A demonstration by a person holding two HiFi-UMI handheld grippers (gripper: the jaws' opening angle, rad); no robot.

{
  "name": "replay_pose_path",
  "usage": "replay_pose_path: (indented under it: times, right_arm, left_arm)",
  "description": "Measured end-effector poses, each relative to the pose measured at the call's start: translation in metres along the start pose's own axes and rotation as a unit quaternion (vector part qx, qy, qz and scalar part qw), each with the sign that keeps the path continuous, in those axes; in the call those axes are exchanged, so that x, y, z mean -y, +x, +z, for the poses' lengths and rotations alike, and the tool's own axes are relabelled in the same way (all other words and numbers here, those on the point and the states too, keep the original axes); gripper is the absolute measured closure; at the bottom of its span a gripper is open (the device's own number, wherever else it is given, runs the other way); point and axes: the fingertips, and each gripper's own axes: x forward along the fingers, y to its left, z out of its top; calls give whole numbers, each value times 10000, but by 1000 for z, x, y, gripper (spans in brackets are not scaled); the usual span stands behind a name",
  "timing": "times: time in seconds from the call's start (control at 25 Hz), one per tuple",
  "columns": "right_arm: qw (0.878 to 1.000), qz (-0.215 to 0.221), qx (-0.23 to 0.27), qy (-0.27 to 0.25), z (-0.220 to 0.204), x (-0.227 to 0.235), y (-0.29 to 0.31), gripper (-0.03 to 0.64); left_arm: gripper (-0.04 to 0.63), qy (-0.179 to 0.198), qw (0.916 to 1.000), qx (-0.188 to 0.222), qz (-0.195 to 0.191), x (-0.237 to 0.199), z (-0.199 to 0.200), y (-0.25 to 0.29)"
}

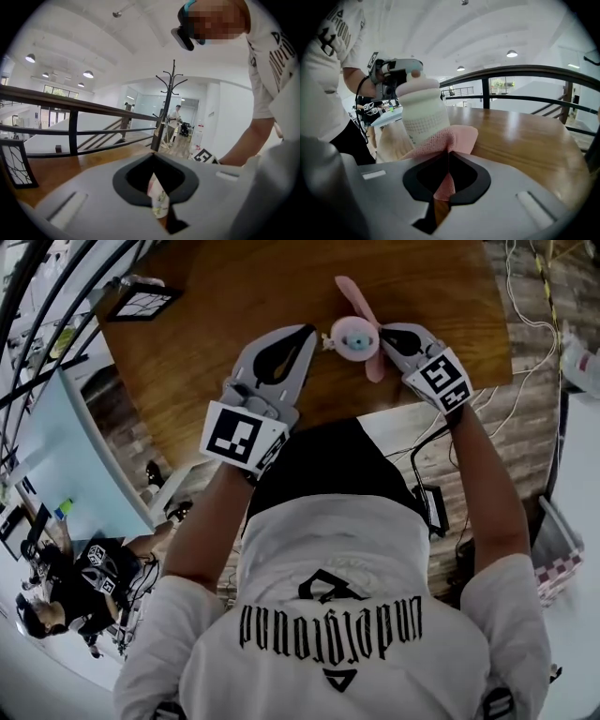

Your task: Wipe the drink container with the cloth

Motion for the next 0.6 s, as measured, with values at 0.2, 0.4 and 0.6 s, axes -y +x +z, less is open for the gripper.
replay_pose_path:
  times: [0.2,0.4,0.6]
  right_arm:
    - [9975,487,155,-496,37,0,-10,604]
    - [9909,880,377,-949,78,-4,-15,604]
    - [9872,1119,352,-1079,89,2,-2,604]
  left_arm:
    - [546,-10,10000,7,-35,-12,14,8]
    - [546,-78,9999,-68,-68,-13,22,12]
    - [546,-123,9998,-130,-58,-16,16,14]
